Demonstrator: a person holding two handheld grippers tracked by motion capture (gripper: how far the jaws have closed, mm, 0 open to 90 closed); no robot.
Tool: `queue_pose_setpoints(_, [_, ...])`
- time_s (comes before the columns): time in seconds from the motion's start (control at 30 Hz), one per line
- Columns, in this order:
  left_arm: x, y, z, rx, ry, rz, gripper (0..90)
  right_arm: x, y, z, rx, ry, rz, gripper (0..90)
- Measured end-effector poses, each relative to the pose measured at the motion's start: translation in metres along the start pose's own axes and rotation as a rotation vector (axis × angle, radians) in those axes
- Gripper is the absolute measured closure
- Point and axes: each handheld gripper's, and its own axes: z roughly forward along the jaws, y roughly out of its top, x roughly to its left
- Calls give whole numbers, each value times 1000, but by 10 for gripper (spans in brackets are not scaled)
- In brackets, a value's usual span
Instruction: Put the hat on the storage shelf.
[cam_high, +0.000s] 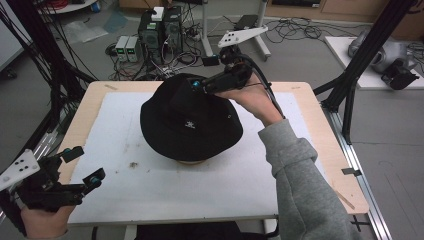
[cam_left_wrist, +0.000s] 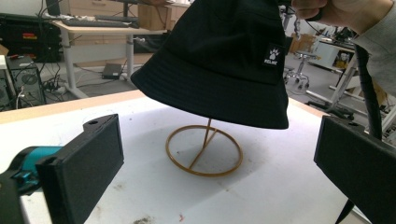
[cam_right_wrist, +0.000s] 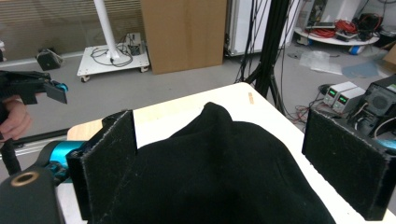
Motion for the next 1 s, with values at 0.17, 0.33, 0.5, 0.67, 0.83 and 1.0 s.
queue_pose_setpoints(0.17, [0, 0, 0, -2, -5, 0, 17, -1, 0, -8, -1, -26, 6, 96])
queue_pose_setpoints(0.33, [0, 2, 1, -3, -7, 4, 17, -2, -2, -18, -1, -52, 13, 96])
queue_pose_setpoints(0.5, [0, 5, 1, -16, -8, 6, 17, -3, -4, -27, -3, -61, 11, 96])
queue_pose_setpoints(0.67, [0, 5, 3, -16, -12, 1, 17, -5, -11, -36, -12, -84, 21, 96])
queue_pose_setpoints(0.83, [-1, 6, 7, -11, -25, 4, 17, -9, -23, -46, -3, -113, 36, 96])
queue_pose_setpoints(1.0, [-2, 6, 12, -6, -34, 10, 17, -12, -30, -59, -24, -148, 60, 96])
